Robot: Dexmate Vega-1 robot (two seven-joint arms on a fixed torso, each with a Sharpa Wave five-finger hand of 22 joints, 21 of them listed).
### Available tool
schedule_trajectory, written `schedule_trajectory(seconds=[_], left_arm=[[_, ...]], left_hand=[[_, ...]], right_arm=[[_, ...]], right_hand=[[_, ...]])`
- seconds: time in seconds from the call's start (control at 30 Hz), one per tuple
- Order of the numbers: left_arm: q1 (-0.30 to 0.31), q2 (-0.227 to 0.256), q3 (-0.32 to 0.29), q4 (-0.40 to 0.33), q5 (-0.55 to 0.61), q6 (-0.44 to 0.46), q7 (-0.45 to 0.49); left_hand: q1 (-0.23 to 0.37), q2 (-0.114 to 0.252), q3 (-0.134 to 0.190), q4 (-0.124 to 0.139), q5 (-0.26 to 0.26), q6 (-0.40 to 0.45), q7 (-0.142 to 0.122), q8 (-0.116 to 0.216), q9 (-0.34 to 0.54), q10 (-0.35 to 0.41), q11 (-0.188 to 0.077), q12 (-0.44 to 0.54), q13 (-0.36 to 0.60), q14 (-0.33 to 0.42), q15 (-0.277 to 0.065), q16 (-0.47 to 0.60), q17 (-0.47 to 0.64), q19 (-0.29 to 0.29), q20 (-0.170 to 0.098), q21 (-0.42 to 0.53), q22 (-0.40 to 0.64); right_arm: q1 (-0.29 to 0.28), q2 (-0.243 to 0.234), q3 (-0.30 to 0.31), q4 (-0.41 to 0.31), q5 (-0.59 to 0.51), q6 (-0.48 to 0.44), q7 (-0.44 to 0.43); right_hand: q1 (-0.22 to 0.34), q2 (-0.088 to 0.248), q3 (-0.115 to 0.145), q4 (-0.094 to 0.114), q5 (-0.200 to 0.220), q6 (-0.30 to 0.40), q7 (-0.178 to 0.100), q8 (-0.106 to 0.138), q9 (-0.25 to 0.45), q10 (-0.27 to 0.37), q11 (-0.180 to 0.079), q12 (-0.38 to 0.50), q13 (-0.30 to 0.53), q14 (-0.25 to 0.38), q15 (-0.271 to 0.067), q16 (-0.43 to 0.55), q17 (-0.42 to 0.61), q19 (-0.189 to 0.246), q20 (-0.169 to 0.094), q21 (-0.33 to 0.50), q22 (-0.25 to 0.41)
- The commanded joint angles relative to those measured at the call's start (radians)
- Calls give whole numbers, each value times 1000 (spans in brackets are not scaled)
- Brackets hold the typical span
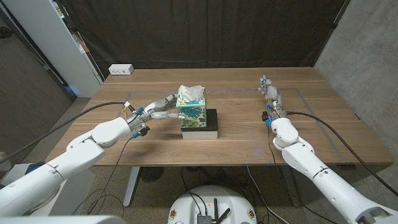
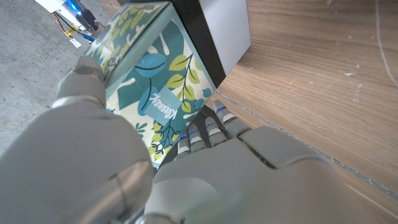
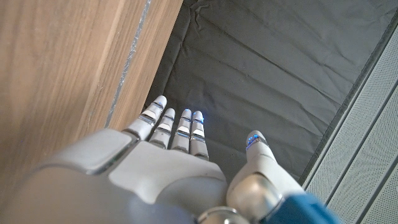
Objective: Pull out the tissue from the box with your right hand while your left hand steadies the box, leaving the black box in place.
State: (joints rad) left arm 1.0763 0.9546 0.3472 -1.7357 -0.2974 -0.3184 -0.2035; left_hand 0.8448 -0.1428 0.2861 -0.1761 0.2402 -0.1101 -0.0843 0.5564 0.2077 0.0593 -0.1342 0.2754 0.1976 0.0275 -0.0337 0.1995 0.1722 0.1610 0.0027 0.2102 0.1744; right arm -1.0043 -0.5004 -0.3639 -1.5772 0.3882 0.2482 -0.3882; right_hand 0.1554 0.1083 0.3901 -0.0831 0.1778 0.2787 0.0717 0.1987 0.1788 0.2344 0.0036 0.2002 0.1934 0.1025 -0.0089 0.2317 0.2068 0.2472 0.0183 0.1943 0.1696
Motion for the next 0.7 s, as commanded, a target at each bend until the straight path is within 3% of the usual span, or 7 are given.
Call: schedule_trajectory(seconds=[0.03, 0.13, 0.4, 0.7], left_arm=[[-44, -13, 31, 22, -9, -11, -11], [-23, -11, 18, 10, -13, -10, 20], [11, -7, 0, -9, -7, -12, 68], [27, 18, -15, -48, -16, 21, 75]], left_hand=[[81, 21, 22, 4, -30, 92, 5, 76, 27, 150, -11, 40, 18, 88, -59, 12, 3, 33, 18, 1, 6], [128, 42, 34, 6, -50, 141, 9, 128, 51, 223, -18, 71, 41, 188, -93, 27, 6, 69, 25, 9, 9], [176, 88, 50, 10, -53, 169, 26, 180, 80, 273, -24, 107, 74, 320, -119, 50, 13, 136, 14, 29, 13], [181, 97, 47, 12, -52, 166, 35, 191, 86, 273, -10, 111, 84, 355, -126, 58, 17, 156, 14, 35, 15]], right_arm=[[-22, -4, 11, -29, -26, -11, -37], [-22, -4, 10, -30, -28, -15, -36], [-16, -2, 9, -26, -31, -17, -32], [-15, -1, 9, -20, -30, -18, -28]], right_hand=[[-10, 4, 3, -3, -2, 3, 3, -6, 3, 6, -2, -3, 1, 8, -1, 2, 2, 5, 6, 2, 4], [-10, 5, 2, -3, -2, 3, 3, -6, 3, 6, -1, -3, 1, 9, -1, 2, 2, 4, 7, 2, 4], [-11, 5, 2, -4, -2, 3, 3, -5, 3, 6, -1, -3, 1, 10, -1, 2, 3, 2, 4, 1, 4], [-13, 6, 1, -5, -1, 5, 3, -5, 3, 9, 4, -2, 1, 9, -1, 1, 3, 1, 1, 0, 4]])
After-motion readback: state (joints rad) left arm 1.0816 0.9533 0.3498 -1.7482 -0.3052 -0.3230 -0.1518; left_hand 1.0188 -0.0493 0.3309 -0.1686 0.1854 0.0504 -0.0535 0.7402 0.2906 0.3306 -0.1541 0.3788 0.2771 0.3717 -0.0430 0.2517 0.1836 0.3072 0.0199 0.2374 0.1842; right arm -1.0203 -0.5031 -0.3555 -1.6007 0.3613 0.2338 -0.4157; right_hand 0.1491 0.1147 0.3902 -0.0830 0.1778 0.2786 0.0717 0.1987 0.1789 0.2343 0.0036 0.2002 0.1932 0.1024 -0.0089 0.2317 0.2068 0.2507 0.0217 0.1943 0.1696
